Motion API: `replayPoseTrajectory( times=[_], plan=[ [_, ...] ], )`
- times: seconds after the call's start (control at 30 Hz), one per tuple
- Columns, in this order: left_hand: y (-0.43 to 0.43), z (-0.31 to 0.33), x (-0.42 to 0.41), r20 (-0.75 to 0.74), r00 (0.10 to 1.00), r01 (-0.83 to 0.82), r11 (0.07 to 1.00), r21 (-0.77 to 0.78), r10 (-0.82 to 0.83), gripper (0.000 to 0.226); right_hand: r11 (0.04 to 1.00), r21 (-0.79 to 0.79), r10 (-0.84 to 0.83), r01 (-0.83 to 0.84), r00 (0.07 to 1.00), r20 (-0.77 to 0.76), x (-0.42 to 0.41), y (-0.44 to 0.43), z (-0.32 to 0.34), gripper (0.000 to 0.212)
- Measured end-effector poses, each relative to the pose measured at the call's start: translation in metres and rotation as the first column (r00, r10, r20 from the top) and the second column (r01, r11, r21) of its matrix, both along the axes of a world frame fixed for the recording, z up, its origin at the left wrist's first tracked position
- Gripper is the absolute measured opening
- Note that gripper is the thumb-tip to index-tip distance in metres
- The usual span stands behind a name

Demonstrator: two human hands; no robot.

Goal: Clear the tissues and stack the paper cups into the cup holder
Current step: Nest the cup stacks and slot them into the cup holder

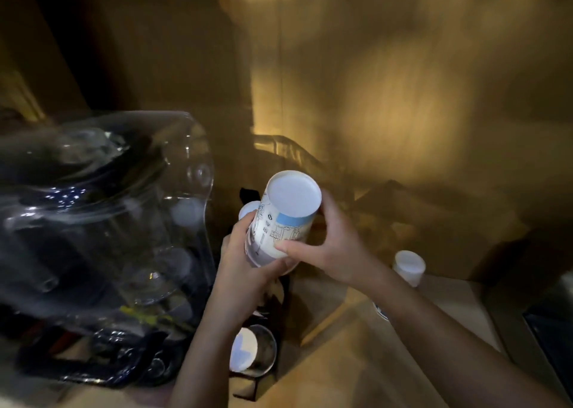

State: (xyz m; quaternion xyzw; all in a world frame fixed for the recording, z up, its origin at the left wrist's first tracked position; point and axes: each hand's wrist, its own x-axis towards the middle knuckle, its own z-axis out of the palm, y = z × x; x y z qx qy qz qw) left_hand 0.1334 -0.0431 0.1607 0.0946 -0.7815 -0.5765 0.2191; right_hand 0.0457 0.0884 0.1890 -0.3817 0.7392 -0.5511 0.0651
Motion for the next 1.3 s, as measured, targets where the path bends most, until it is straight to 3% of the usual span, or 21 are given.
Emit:
replayPoseTrajectory(
  times=[0.3,0.43,0.63,0.93,1.17,1.3],
  plan=[
    [-0.023,-0.027,0.022,0.083,0.99,-0.114,0.994,0.004,0.113,0.063,0.995,0.063,0.074,-0.073,0.997,-0.021,0.006,-0.039,-0.032,0.07],
    [-0.027,-0.044,0.021,0.164,0.974,-0.144,0.985,-0.095,0.159,0.076,0.966,0.24,0.108,-0.094,0.993,-0.047,0.005,-0.044,-0.057,0.086],
    [-0.021,-0.06,0.022,0.162,0.932,-0.248,0.897,-0.366,0.324,0.066,0.921,0.374,0.176,-0.106,0.971,-0.159,0.007,-0.046,-0.068,0.058],
    [-0.02,-0.046,0.019,0.221,0.93,-0.165,0.871,-0.462,0.293,0.062,0.917,0.389,0.171,-0.083,0.966,-0.196,0.004,-0.04,-0.067,0.054],
    [0.005,-0.02,0.002,0.088,0.958,-0.172,0.792,-0.585,0.272,0.06,0.919,0.393,0.032,0.037,0.985,-0.167,-0.025,0.008,-0.055,0.05],
    [0.037,-0.016,-0.025,0.013,0.988,-0.126,0.849,-0.513,0.155,0.049,0.907,0.39,-0.128,0.16,0.986,-0.109,-0.047,0.051,-0.058,0.052]
  ],
)
